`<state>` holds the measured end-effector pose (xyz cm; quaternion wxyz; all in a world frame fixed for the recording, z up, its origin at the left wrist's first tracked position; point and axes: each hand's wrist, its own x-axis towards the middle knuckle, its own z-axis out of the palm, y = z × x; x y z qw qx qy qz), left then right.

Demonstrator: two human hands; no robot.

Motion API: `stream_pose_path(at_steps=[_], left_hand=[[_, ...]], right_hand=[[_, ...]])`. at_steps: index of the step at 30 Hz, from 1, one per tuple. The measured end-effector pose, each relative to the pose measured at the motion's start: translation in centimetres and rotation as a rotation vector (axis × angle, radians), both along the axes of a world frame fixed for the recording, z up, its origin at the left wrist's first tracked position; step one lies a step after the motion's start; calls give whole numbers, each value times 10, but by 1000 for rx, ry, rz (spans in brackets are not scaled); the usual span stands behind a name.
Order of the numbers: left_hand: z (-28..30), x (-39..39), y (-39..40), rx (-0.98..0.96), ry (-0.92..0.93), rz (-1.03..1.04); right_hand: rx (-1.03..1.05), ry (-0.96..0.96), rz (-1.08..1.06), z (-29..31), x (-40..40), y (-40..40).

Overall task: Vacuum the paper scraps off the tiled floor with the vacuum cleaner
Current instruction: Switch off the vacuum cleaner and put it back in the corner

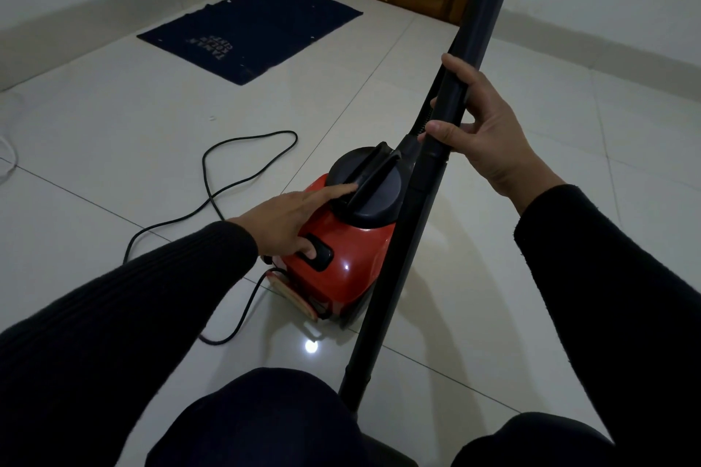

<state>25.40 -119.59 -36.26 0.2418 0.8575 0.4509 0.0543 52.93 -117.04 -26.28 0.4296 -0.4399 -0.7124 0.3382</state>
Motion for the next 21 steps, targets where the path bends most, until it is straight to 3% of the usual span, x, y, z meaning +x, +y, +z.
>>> stream_pose_path(at_steps=[12,21], left_hand=[[-13,-7,10,-45,-105,72],[-14,-10,12,42,-100,18]], right_hand=[[19,-11,-2,-3,6,3],[13,-21,6,-5,4,6]])
